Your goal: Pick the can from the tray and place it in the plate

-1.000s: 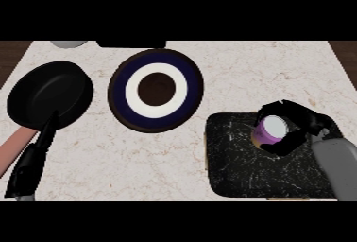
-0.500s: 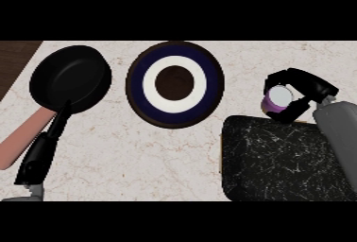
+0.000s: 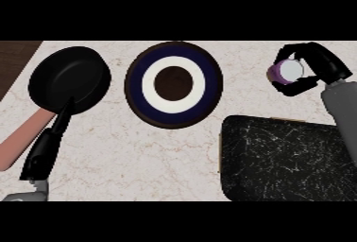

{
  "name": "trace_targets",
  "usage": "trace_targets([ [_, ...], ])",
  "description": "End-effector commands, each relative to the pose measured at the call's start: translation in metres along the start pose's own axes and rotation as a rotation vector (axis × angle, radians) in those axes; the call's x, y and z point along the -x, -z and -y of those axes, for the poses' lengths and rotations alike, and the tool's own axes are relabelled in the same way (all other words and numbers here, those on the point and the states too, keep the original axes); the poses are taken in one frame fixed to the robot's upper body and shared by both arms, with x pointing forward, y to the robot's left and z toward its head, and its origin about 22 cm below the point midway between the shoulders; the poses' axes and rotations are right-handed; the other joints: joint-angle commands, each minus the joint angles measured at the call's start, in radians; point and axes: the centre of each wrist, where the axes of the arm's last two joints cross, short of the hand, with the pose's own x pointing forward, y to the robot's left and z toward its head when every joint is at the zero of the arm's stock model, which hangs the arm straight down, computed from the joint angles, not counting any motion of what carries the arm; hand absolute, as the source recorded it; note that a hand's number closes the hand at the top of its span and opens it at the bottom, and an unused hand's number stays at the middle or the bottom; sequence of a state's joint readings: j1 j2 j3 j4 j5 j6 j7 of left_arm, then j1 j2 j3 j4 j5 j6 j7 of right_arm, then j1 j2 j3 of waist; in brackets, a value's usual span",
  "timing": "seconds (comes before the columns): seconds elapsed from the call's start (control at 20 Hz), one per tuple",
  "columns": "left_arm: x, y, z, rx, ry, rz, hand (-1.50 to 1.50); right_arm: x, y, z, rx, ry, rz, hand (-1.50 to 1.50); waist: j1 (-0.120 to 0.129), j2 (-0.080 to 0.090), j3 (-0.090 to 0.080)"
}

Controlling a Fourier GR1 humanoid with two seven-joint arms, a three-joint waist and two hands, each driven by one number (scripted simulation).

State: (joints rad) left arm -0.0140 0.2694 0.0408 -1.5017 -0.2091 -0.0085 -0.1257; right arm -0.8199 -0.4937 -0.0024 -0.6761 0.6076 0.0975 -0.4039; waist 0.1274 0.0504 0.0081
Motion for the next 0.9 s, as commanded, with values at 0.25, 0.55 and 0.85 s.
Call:
trace_targets([
  [0.25, 0.011, -0.002, 0.006, -0.021, 0.004, -0.035, 0.0, -0.014, 0.027, 0.027, 0.23, 0.161, 0.365, 1.5, -0.04, -0.016, -0.004],
  [0.55, 0.013, -0.009, -0.008, -0.037, 0.008, -0.072, 0.0, -0.033, 0.049, 0.034, 0.161, 0.261, 0.527, 1.5, -0.065, -0.031, -0.006],
  [0.85, 0.019, -0.018, -0.019, -0.059, -0.002, -0.075, 0.0, -0.08, 0.082, 0.024, 0.072, 0.305, 0.589, 1.5, -0.078, -0.036, -0.008],
])
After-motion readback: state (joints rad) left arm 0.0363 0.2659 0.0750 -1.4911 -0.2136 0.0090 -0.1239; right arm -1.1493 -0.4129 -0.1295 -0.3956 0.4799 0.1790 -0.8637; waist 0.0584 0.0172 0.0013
